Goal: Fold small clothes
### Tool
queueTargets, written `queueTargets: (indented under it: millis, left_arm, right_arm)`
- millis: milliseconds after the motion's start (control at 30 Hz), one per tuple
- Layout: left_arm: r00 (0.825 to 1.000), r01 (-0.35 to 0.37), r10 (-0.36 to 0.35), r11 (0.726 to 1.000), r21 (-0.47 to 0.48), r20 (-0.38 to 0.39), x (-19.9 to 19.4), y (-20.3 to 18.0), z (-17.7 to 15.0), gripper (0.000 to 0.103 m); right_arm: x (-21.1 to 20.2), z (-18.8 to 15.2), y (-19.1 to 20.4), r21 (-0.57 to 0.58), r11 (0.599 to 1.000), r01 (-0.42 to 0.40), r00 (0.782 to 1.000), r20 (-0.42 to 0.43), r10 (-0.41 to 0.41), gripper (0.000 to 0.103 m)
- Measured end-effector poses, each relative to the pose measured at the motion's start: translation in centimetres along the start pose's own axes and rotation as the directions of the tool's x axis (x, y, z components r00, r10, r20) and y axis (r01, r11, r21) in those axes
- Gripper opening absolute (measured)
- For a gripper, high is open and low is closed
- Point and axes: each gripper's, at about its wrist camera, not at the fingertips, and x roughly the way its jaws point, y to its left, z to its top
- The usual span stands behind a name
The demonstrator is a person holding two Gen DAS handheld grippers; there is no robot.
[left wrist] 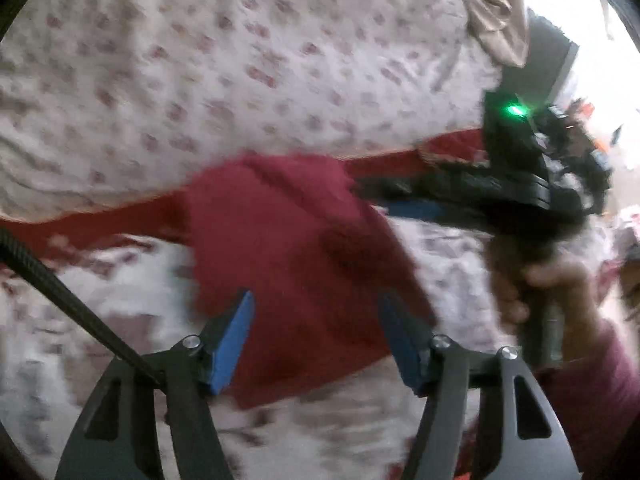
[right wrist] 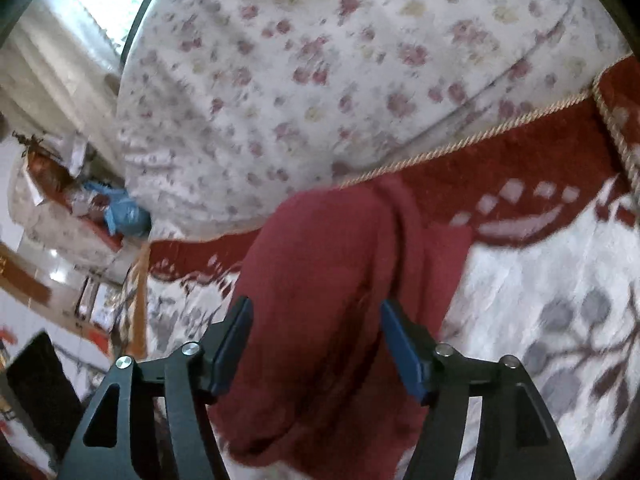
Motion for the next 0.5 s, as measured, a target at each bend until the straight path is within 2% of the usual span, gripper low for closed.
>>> queueTargets:
  millis: [67,133,200,267,333,367,400,433,500]
  left_arm:
    - [0.996,-0.087,0.087,0.996,0.007,0.018,-0.5,1.5,-0.4,0.064]
    - [0.991,-0.136,0.136,0.991,-0.003,0.008,-0.4,2.7,-0.9,0.064]
    - [0.988,-0.157,0.156,0.987,-0.023,-0.019,0.1,3.6,-1.6,0.064]
    - [0.987,-0.159,0.157,0.987,-0.038,-0.033,0.5,3.9,-2.3,0.064]
    - [0.985,-0.169,0.167,0.985,-0.043,-0.048,1.2,4.1,-2.7,0.064]
    - [0.984,-0.173,0.171,0.984,-0.044,-0.056,1.7,4.1,-2.8,0.064]
    - [0.983,-0.175,0.172,0.984,-0.043,-0.059,1.6,4.0,-2.9,0.064]
    - [0.982,-0.179,0.176,0.983,-0.042,-0.064,1.9,3.9,-2.9,0.064]
    - [0.981,-0.185,0.182,0.982,-0.039,-0.063,1.9,3.7,-2.7,0.064]
  right_arm:
    - [0.8,-1.1,0.4,0.004,1.0,0.014,0.999,-0.051,-0.014,0.075]
    - [1.6,-1.7,0.6,-0.005,0.999,0.052,0.996,-0.07,-0.052,0.079]
    - [2.4,-2.1,0.7,0.01,0.995,0.102,0.993,-0.058,-0.101,0.085]
    - [3.0,-2.3,0.2,0.057,0.995,0.081,0.996,-0.046,-0.078,0.091]
    - [4.0,-2.3,0.3,0.066,0.995,0.069,0.997,-0.045,-0.066,0.092]
    - [4.3,-2.2,0.4,0.06,0.995,0.082,0.996,-0.036,-0.08,0.086]
    - [4.6,-2.1,0.7,0.041,0.993,0.115,0.993,-0.023,-0.114,0.059]
    - [4.6,-1.9,1.2,0.01,0.99,0.144,0.989,-0.021,-0.143,0.044]
    - [3.5,-1.7,2.5,-0.063,0.984,0.165,0.986,0.015,-0.165,0.031]
